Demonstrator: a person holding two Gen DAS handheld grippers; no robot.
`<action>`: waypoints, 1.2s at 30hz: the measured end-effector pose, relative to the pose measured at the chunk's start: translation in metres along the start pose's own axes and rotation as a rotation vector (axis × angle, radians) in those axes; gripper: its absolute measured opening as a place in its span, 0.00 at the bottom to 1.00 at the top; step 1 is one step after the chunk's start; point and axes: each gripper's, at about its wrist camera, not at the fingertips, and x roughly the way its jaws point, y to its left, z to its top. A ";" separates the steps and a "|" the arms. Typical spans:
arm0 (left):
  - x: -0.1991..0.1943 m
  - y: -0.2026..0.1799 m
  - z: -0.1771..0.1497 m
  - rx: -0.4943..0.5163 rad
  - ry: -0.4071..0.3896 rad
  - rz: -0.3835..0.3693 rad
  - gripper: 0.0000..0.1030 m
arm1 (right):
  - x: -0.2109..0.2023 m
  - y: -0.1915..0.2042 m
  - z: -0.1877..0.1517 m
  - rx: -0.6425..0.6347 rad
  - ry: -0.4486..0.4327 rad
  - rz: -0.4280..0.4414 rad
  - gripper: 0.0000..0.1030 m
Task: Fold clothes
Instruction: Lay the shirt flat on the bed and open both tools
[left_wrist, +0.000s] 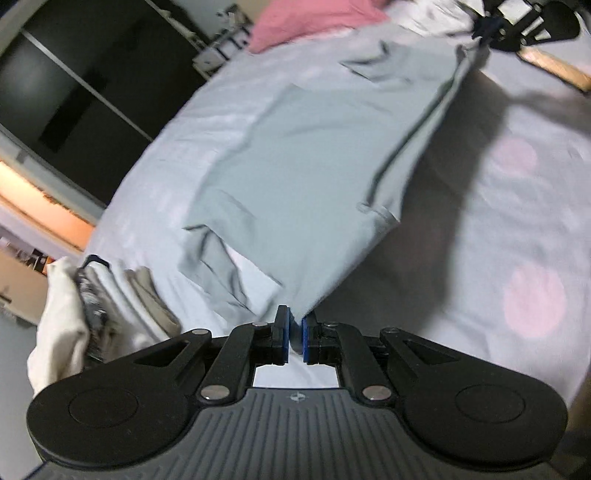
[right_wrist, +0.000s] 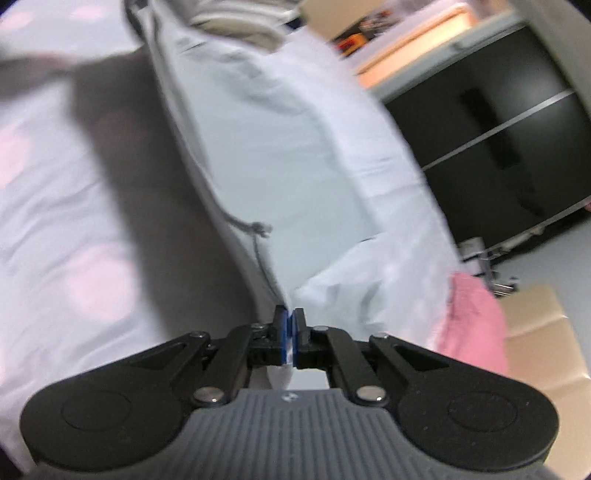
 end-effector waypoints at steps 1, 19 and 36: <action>-0.003 -0.001 -0.008 0.028 0.003 0.001 0.04 | 0.002 0.006 -0.003 -0.025 0.011 0.028 0.02; -0.066 -0.053 -0.049 0.506 0.065 -0.266 0.04 | -0.080 0.043 -0.022 -0.408 0.086 0.408 0.02; 0.022 -0.110 -0.091 0.414 0.163 -0.388 0.04 | -0.019 0.087 -0.052 -0.265 0.192 0.626 0.03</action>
